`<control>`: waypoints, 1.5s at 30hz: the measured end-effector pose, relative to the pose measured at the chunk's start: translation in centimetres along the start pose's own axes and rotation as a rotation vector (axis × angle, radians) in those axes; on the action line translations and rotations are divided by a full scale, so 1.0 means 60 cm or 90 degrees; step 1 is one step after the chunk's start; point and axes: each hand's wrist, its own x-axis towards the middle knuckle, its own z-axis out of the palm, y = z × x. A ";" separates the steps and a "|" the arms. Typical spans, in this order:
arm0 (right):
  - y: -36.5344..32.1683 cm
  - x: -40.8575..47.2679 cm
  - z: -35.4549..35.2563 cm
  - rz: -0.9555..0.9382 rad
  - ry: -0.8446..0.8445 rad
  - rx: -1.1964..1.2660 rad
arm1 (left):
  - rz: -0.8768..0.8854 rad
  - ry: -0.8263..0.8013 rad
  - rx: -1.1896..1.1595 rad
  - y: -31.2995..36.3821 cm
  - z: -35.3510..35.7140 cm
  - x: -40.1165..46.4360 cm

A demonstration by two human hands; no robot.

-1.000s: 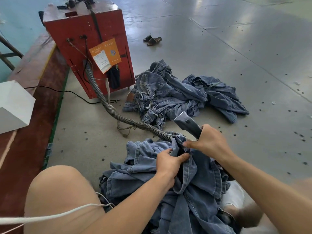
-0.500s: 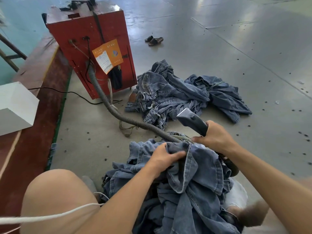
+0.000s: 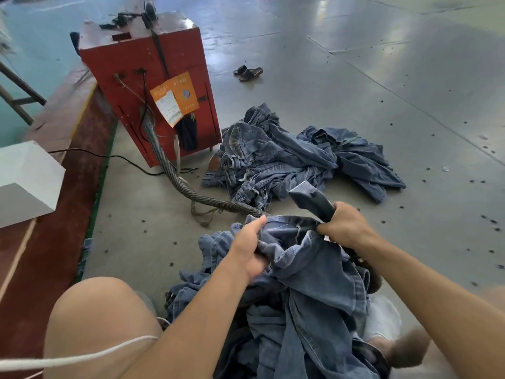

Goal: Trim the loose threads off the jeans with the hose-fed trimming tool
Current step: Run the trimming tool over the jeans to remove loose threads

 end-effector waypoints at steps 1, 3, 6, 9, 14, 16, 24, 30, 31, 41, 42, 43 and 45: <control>0.008 0.006 0.004 0.002 -0.007 -0.003 | -0.014 -0.018 0.014 0.000 -0.006 0.000; 0.018 0.008 0.016 -0.014 -0.017 -0.022 | -0.045 -0.043 0.030 -0.006 -0.014 0.002; 0.016 -0.005 0.017 -0.076 -0.010 0.022 | -0.082 -0.064 0.015 -0.011 -0.023 0.011; -0.003 -0.025 -0.019 -0.222 0.045 0.033 | -0.073 -0.074 -0.037 -0.008 -0.029 0.019; -0.024 -0.070 -0.121 -0.337 0.084 0.036 | -0.023 -0.073 -0.053 -0.013 -0.033 0.036; -0.019 -0.080 -0.129 -0.328 -0.026 -0.002 | 0.000 -0.082 -0.057 -0.017 -0.034 0.039; -0.019 -0.063 -0.058 -0.286 -0.045 -0.165 | -0.025 -0.168 -0.033 -0.025 -0.035 0.036; -0.023 -0.055 -0.081 -0.234 0.053 -0.003 | -0.030 -0.144 -0.040 -0.021 -0.027 0.032; -0.020 -0.054 -0.094 -0.232 0.027 0.015 | -0.026 -0.139 -0.052 -0.018 -0.027 0.032; -0.035 -0.040 -0.057 -0.163 0.095 -0.063 | 0.002 -0.007 0.068 -0.013 -0.014 0.022; -0.031 -0.037 -0.065 -0.147 0.103 -0.036 | 0.023 0.055 0.127 -0.010 -0.012 0.024; -0.025 -0.037 -0.072 -0.141 0.089 -0.018 | 0.041 0.123 0.182 -0.009 -0.013 0.026; -0.019 -0.045 -0.075 -0.145 0.035 -0.014 | 0.065 0.217 0.270 -0.004 -0.026 0.030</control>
